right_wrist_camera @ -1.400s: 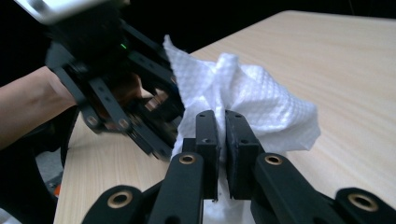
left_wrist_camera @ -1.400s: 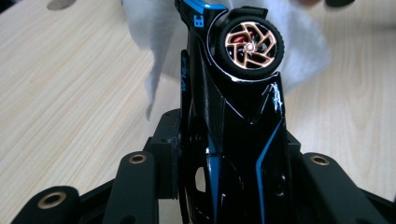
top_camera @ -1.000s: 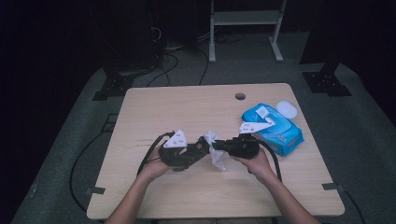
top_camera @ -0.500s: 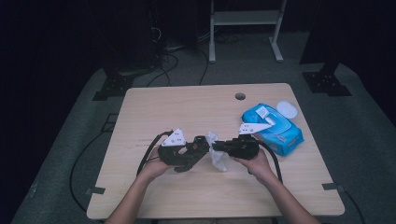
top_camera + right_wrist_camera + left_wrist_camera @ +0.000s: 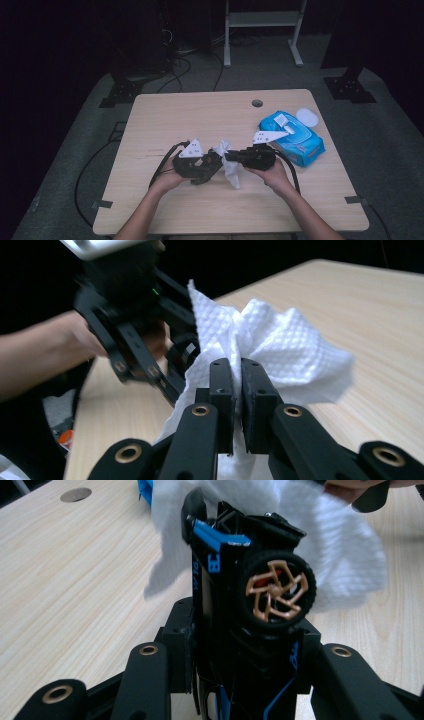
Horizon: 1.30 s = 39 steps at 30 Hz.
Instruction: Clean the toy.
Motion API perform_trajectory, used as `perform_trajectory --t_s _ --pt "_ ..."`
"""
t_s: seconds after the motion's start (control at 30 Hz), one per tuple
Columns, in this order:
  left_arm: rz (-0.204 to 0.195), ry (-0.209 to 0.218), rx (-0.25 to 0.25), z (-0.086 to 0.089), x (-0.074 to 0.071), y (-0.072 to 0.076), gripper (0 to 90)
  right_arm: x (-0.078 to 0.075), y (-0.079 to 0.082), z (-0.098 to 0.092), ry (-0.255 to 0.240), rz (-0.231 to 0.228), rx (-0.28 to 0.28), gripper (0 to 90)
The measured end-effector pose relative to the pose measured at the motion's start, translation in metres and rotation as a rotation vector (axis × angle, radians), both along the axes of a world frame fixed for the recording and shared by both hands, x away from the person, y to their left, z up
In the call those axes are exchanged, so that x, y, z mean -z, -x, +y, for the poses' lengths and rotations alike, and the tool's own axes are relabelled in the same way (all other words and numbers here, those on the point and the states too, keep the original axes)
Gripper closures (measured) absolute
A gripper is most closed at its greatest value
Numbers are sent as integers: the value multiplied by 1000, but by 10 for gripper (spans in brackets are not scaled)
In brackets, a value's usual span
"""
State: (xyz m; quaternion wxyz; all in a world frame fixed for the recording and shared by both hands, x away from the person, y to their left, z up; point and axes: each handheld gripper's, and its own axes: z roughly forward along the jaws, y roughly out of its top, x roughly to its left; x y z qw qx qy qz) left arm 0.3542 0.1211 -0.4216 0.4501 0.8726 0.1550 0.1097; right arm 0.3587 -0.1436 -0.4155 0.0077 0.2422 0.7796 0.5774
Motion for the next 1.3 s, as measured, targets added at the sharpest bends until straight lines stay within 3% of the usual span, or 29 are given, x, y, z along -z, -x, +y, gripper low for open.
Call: perform_trajectory --t_s 0.17,0.23,0.4,0.63,0.9,1.07,1.3 --pt "22 -5 -12 1 1 -7 570 24 -4 -9 104 56 38 842" --pt "30 -27 -19 -1 0 -12 569 27 -7 -15 82 76 55 842" --pt "51 -79 -18 -9 1 -27 569 22 -7 -25 66 67 81 842" --pt "67 -212 -6 -23 11 -47 570 20 -5 -38 46 65 105 842" --pt "116 -296 -15 -25 20 -60 567 23 -6 -46 43 76 118 842" --pt "133 -252 -24 -20 15 -61 518 24 -6 -45 39 74 111 841" --pt "141 -153 -21 0 2 -54 424 26 -8 -45 12 88 101 840"
